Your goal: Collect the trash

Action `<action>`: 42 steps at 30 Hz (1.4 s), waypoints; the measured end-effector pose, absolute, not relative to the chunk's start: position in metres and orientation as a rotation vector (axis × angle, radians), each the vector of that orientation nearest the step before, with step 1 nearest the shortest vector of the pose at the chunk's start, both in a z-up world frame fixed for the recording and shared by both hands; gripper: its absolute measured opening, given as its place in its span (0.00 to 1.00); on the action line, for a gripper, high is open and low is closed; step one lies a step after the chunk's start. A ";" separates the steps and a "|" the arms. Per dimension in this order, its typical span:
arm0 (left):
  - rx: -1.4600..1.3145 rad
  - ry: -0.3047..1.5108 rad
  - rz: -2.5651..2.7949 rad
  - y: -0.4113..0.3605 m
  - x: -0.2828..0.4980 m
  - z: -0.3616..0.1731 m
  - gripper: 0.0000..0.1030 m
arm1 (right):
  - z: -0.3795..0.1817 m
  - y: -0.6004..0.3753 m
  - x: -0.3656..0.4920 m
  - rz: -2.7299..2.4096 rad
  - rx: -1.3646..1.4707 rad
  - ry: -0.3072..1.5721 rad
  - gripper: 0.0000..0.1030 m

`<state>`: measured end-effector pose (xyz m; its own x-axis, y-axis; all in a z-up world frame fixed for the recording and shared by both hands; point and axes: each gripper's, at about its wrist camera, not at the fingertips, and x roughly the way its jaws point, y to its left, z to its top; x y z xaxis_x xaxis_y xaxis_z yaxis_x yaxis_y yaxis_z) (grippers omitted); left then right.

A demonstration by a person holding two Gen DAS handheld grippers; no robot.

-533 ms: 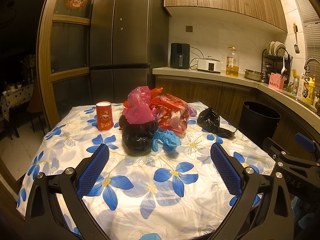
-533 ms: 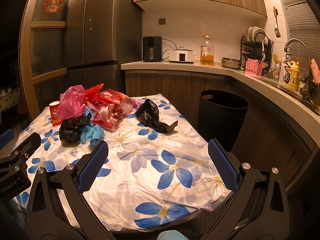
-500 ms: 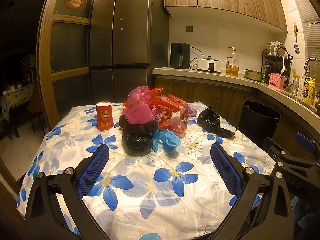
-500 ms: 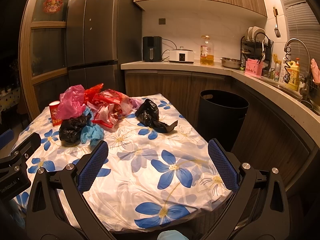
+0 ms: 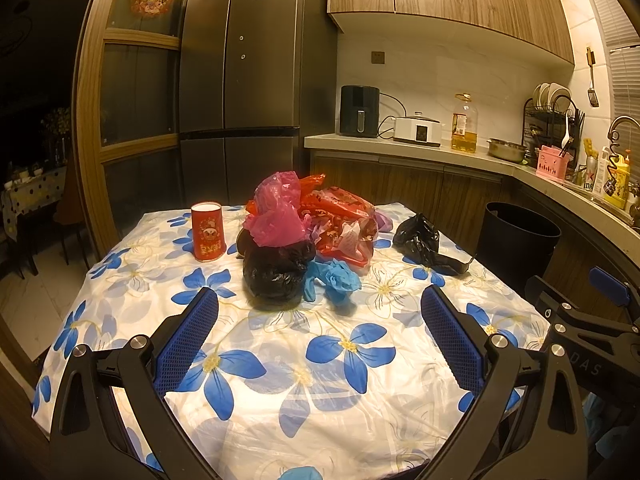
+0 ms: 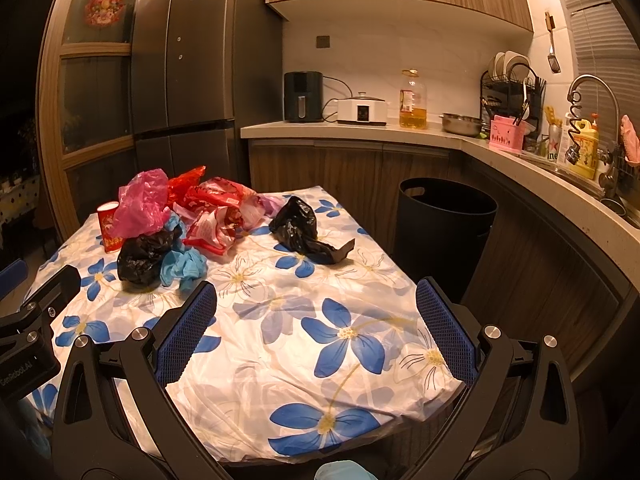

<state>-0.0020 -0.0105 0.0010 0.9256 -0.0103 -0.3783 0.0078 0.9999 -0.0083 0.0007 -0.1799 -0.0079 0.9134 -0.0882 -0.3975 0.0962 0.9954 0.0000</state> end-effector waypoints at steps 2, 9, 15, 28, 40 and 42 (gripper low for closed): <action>-0.006 0.388 -0.010 -0.012 -0.002 0.000 0.95 | -0.008 -0.180 0.001 -0.096 0.019 0.410 0.95; -0.008 0.388 -0.011 -0.012 -0.002 0.000 0.95 | -0.009 -0.181 0.001 -0.096 0.021 0.410 0.95; -0.009 0.388 -0.011 -0.013 -0.003 0.000 0.95 | -0.010 -0.181 0.002 -0.096 0.020 0.412 0.95; -0.025 0.407 -0.012 -0.011 0.002 -0.015 0.95 | -0.024 -0.187 0.013 -0.090 0.033 0.434 0.95; -0.006 0.375 -0.003 -0.024 0.051 -0.037 0.94 | -0.045 -0.205 0.046 -0.056 0.050 0.418 0.95; -0.019 0.379 -0.011 -0.027 0.065 -0.040 0.90 | -0.047 -0.210 0.054 -0.050 0.062 0.421 0.95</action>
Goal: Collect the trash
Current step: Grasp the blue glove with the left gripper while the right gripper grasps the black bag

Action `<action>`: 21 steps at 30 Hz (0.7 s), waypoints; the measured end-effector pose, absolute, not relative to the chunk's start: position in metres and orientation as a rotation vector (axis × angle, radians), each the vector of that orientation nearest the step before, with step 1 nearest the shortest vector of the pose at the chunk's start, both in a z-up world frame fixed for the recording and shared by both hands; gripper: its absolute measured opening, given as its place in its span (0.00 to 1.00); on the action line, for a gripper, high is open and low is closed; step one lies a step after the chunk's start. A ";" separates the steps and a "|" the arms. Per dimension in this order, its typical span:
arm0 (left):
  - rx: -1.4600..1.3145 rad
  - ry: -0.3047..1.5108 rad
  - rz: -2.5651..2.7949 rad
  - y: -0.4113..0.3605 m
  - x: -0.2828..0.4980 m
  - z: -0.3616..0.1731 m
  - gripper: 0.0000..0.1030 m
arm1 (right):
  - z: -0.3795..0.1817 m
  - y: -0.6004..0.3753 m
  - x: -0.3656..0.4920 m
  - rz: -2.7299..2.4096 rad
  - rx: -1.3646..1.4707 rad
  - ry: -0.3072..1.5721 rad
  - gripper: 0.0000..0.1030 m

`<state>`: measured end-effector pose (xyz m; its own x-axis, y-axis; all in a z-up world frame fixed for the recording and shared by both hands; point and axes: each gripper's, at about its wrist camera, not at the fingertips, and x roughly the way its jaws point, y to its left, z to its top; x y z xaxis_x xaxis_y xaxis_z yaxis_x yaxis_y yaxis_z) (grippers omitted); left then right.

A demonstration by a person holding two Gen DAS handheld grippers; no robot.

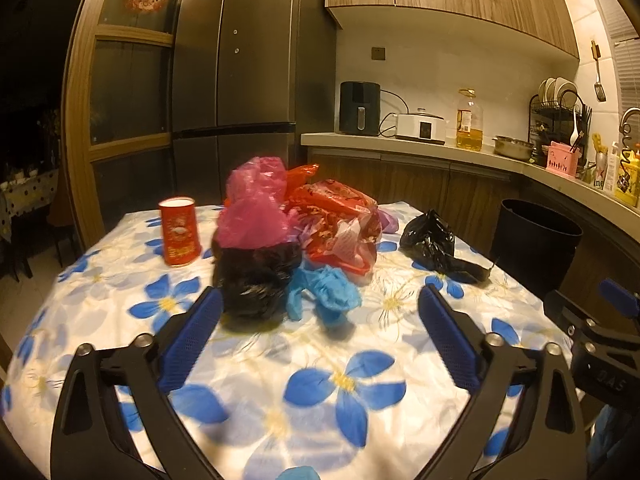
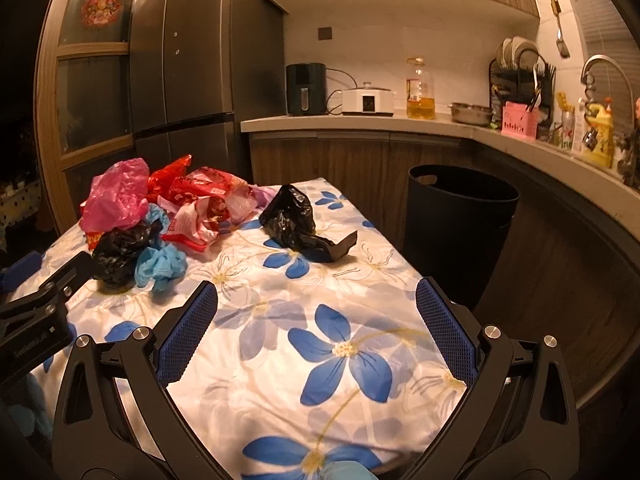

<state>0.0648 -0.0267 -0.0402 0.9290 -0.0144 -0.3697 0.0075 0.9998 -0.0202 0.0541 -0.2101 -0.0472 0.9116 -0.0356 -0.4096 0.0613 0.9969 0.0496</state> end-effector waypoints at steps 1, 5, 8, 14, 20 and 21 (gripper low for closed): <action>-0.025 0.385 -0.017 -0.029 0.072 -0.042 0.90 | -0.049 -0.212 0.058 -0.049 0.066 0.418 0.95; -0.011 0.407 -0.011 -0.038 0.102 -0.050 0.85 | -0.054 -0.219 0.072 -0.036 0.076 0.401 0.93; 0.007 0.438 0.005 -0.044 0.122 -0.057 0.71 | -0.056 -0.222 0.084 -0.031 0.083 0.384 0.91; -0.005 0.528 0.026 -0.043 0.152 -0.075 0.57 | -0.059 -0.226 0.113 -0.011 0.095 0.372 0.90; -0.026 0.635 0.031 -0.039 0.172 -0.092 0.24 | -0.064 -0.219 0.144 0.009 0.078 0.366 0.84; -0.033 0.646 0.029 -0.037 0.173 -0.093 0.18 | -0.066 -0.218 0.149 0.011 0.073 0.370 0.83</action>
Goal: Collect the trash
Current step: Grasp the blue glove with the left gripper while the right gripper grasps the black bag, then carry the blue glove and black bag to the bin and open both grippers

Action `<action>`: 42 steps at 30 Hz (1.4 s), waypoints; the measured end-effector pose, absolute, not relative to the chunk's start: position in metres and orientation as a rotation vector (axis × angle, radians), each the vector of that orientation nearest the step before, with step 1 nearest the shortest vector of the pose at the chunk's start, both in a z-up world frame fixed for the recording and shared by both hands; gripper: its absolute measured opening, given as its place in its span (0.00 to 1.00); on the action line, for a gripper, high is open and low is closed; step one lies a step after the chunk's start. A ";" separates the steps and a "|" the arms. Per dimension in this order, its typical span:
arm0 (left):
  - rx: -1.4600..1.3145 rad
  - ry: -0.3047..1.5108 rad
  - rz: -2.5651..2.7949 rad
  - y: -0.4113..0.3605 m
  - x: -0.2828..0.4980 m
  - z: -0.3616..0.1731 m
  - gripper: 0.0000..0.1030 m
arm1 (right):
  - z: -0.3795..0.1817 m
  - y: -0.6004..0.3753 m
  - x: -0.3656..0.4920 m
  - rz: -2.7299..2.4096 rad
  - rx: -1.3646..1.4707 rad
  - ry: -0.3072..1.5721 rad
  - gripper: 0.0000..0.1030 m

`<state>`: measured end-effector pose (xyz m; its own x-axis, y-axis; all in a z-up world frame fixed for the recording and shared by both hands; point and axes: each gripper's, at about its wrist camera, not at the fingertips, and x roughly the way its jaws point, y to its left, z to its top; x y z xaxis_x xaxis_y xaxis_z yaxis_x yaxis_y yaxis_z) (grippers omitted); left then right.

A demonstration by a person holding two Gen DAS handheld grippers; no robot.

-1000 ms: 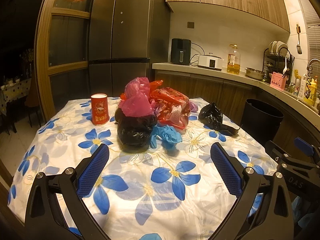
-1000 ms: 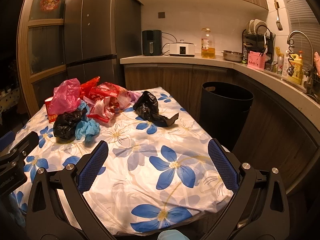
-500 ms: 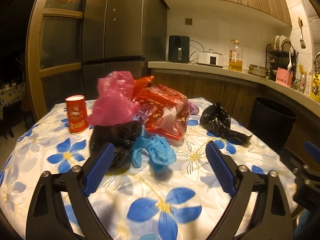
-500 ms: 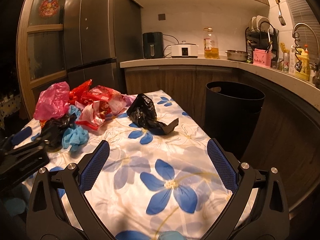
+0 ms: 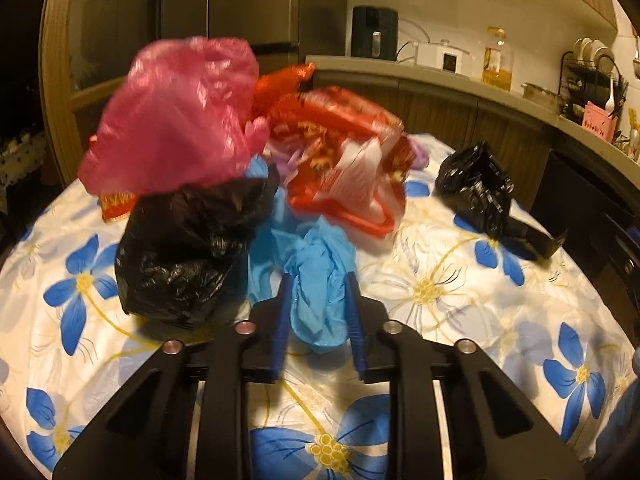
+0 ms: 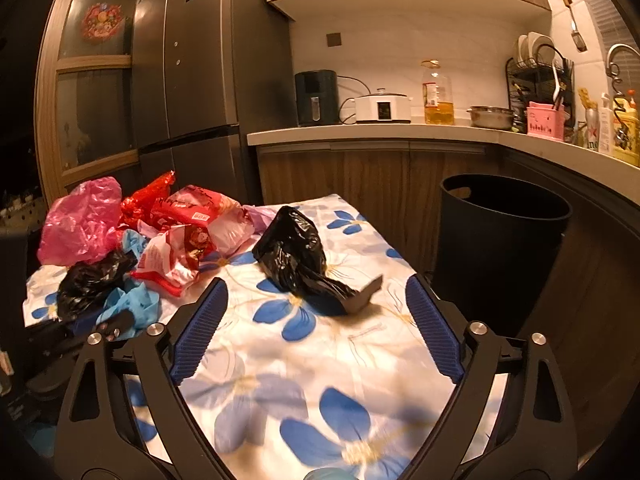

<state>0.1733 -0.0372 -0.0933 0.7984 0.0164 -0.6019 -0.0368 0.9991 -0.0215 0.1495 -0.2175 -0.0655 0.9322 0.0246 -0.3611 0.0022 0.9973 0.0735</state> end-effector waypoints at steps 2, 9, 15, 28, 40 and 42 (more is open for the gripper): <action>-0.050 0.650 0.015 -0.035 0.175 -0.096 0.12 | -0.067 -0.216 0.160 0.018 0.066 0.380 0.78; -0.099 0.573 -0.019 -0.028 0.154 -0.085 0.04 | -0.069 -0.212 0.212 0.052 0.079 0.434 0.65; -0.110 0.525 -0.032 -0.025 0.139 -0.073 0.04 | -0.076 -0.211 0.260 0.067 0.119 0.504 0.65; -0.118 0.528 -0.067 -0.026 0.138 -0.069 0.04 | -0.098 -0.207 0.303 0.087 0.135 0.620 0.21; -0.106 0.482 -0.071 -0.030 0.125 -0.056 0.04 | -0.067 -0.221 0.251 0.118 0.169 0.507 0.03; -0.102 0.474 -0.075 -0.032 0.122 -0.052 0.04 | -0.061 -0.225 0.236 0.129 0.181 0.495 0.03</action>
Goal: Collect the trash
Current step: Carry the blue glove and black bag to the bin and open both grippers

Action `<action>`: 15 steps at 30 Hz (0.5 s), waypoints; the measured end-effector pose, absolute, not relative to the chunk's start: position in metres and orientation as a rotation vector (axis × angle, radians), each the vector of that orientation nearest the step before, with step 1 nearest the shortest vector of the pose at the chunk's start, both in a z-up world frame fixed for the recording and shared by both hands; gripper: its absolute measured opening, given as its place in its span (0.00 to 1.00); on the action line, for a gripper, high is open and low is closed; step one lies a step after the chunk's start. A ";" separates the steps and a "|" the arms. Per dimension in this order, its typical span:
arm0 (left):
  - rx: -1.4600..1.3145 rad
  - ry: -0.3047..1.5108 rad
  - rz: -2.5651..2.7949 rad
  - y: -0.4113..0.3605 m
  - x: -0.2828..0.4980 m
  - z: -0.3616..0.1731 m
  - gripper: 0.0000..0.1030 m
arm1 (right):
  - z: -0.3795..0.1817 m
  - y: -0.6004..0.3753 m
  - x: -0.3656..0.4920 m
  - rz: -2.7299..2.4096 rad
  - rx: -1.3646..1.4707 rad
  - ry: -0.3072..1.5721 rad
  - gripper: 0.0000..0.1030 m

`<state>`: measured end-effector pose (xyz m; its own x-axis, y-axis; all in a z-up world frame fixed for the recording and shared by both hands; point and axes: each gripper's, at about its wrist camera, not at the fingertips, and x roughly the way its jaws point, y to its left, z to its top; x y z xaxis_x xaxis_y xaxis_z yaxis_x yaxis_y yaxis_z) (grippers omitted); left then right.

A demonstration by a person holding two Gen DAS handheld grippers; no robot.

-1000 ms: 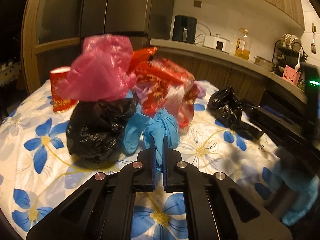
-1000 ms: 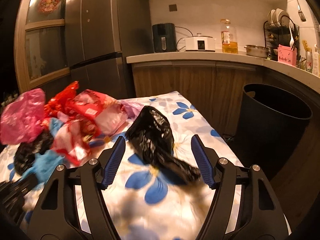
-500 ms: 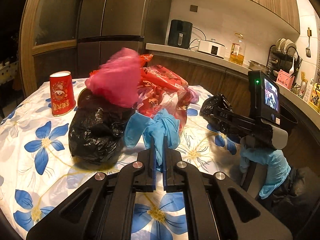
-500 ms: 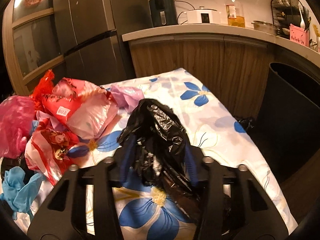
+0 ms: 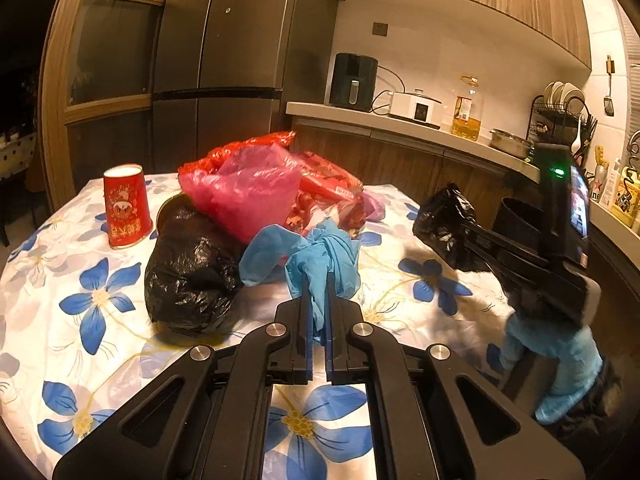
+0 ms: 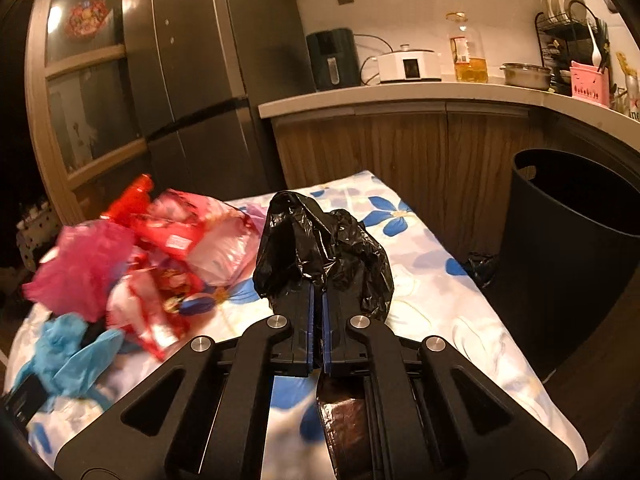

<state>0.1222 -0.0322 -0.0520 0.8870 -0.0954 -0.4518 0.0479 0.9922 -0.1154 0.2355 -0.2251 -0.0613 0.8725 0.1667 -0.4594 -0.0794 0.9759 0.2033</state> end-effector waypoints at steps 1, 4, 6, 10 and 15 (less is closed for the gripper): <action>-0.098 0.470 -0.076 -0.034 0.121 -0.050 0.04 | -0.058 -0.226 0.230 0.132 0.182 0.490 0.03; -0.091 0.453 -0.084 -0.039 0.117 -0.044 0.03 | -0.050 -0.231 0.210 0.146 0.190 0.476 0.03; -0.084 0.440 -0.093 -0.044 0.114 -0.039 0.03 | -0.044 -0.235 0.199 0.151 0.186 0.463 0.03; -0.073 0.424 -0.119 -0.056 0.112 -0.032 0.03 | -0.031 -0.247 0.183 0.148 0.191 0.432 0.03; -0.071 0.407 -0.177 -0.076 0.120 -0.020 0.03 | -0.016 -0.267 0.171 0.121 0.190 0.397 0.03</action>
